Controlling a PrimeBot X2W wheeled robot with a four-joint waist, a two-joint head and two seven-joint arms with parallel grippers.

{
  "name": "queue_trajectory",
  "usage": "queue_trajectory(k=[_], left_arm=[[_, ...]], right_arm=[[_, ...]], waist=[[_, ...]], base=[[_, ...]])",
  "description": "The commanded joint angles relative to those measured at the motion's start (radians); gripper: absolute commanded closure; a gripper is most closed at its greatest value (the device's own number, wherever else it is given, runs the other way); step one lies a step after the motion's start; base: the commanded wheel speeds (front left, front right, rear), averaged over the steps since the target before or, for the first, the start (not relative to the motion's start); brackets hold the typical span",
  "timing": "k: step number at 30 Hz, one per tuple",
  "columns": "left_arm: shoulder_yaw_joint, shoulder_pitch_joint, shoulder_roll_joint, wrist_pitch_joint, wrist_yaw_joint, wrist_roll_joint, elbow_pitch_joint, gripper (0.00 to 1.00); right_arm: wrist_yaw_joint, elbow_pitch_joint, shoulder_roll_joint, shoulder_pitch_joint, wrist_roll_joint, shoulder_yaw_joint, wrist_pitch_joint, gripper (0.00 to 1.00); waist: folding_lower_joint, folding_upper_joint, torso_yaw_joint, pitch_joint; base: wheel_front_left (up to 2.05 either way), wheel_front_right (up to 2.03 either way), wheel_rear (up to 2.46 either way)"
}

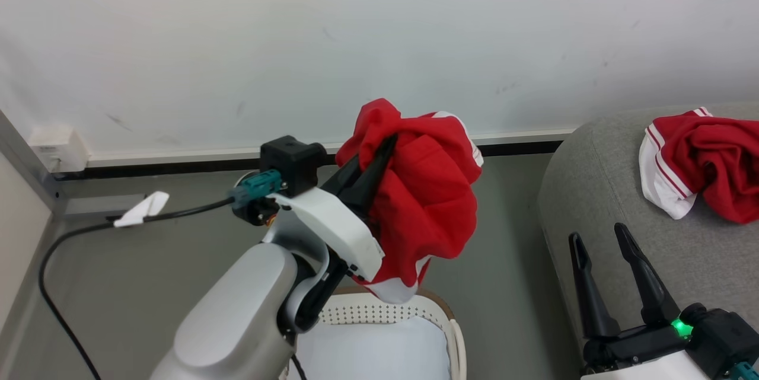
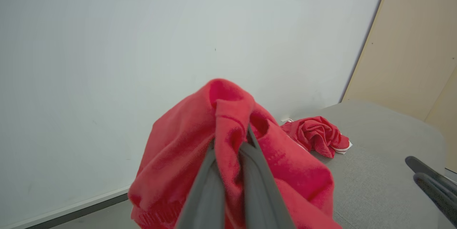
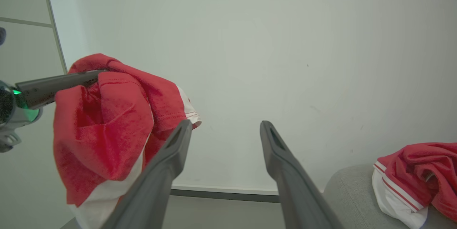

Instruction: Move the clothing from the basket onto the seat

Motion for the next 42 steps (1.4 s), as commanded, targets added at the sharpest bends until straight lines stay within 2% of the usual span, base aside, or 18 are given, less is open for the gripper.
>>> queue_trajectory(k=[1, 11, 18, 22, 33, 38, 39, 40, 41, 42], left_arm=[[0.006, 0.015, 0.010, 0.004, 0.004, -0.005, -0.016, 1.00], [0.007, 0.068, 0.049, 0.052, 0.043, -0.022, -0.142, 1.00], [-0.005, 0.071, 0.050, 0.064, 0.045, -0.022, -0.162, 1.00], [-0.023, 0.077, 0.043, 0.063, 0.041, -0.016, -0.162, 1.00], [-0.125, 0.103, -0.021, 0.077, 0.001, -0.014, -0.169, 1.00], [-0.172, 0.116, -0.046, 0.098, -0.015, -0.024, -0.188, 1.00], [-0.178, 0.118, -0.048, 0.101, -0.016, -0.026, -0.192, 1.00], [-0.183, 0.122, -0.049, 0.102, -0.016, -0.028, -0.194, 1.00], [-0.185, 0.126, -0.048, 0.103, -0.015, -0.030, -0.194, 1.00], [-0.185, 0.130, -0.046, 0.106, -0.012, -0.031, -0.193, 1.00]], right_arm=[[-0.002, 0.000, -0.010, 0.014, 0.004, 0.002, 0.000, 0.00], [-0.002, 0.001, -0.024, 0.013, 0.024, 0.081, 0.000, 0.00], [-0.002, 0.007, -0.071, -0.046, 0.050, 0.214, 0.000, 0.00], [-0.002, 0.036, -0.072, -0.094, 0.068, 0.266, 0.000, 0.00], [-0.002, 0.304, -0.054, -0.254, 0.156, 0.466, 0.040, 0.00], [-0.002, 0.408, -0.043, -0.326, 0.198, 0.532, 0.025, 0.00], [-0.002, 0.423, -0.041, -0.335, 0.205, 0.538, 0.021, 0.12], [-0.002, 0.431, -0.039, -0.342, 0.212, 0.540, 0.013, 0.63], [-0.002, 0.437, -0.037, -0.346, 0.223, 0.540, 0.009, 1.00], [-0.002, 0.442, -0.038, -0.350, 0.227, 0.540, 0.006, 1.00]], waist=[[0.0003, -0.0001, 0.001, 0.001], [0.0003, -0.0001, 0.005, 0.001], [0.0003, -0.0001, 0.009, 0.000], [0.0003, -0.0001, 0.022, 0.000], [0.0003, -0.0001, 0.111, -0.013], [0.0003, -0.0001, 0.156, -0.024], [0.0003, -0.0001, 0.163, -0.025], [0.0003, -0.0001, 0.171, -0.027], [0.0003, -0.0001, 0.177, -0.029], [0.0003, -0.0001, 0.183, -0.030]], base=[[0.00, 0.00, 0.00], [0.00, 0.00, 0.00], [0.00, 0.00, 0.00], [0.00, 0.00, 0.00], [0.00, 0.00, 0.00], [0.00, 0.00, 0.00], [0.00, 0.00, 0.00], [0.00, 0.00, 0.00], [0.00, 0.00, 0.00], [0.00, 0.00, 0.00]])
